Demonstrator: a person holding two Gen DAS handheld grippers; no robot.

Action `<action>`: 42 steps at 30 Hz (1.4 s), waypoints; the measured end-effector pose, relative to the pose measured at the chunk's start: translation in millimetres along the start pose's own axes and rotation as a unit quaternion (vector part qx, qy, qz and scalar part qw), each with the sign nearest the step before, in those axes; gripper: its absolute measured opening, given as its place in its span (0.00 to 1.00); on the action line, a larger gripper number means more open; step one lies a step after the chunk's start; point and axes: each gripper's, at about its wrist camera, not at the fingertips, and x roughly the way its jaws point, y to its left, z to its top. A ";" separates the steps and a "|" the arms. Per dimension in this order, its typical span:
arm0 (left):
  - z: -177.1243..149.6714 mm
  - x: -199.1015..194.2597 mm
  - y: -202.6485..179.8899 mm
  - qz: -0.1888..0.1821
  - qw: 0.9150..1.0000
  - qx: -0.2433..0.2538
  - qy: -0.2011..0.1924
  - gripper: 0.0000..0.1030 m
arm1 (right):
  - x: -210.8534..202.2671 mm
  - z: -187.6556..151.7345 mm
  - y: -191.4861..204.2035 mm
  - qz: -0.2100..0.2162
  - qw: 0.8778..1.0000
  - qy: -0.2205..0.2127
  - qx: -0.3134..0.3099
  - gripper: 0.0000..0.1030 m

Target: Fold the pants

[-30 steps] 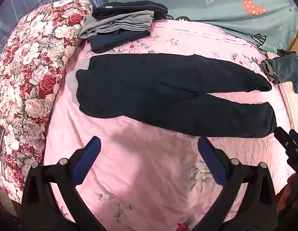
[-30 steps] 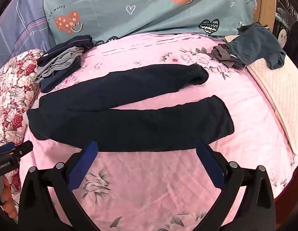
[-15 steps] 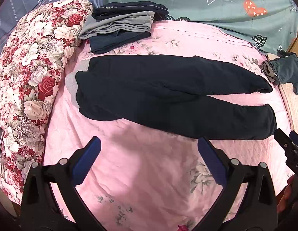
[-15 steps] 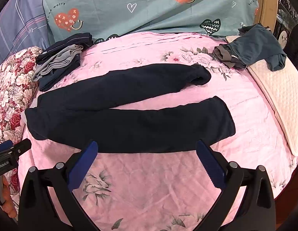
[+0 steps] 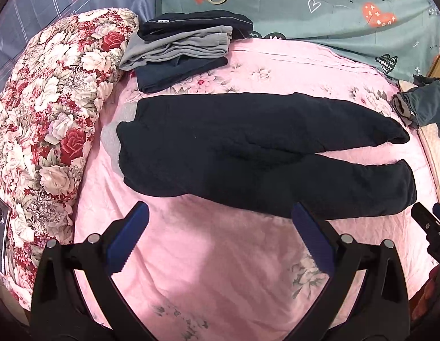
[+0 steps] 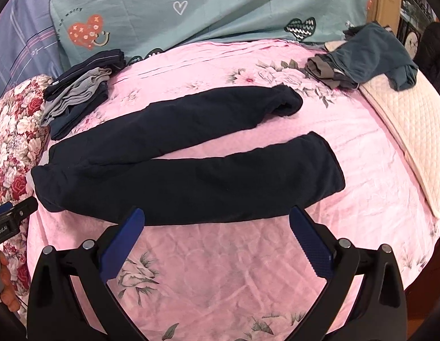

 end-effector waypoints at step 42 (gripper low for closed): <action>8.2 40.9 16.5 0.017 0.999 0.003 0.033 0.98 | 45.6 -4.7 1.4 -0.006 0.998 0.059 0.004 0.99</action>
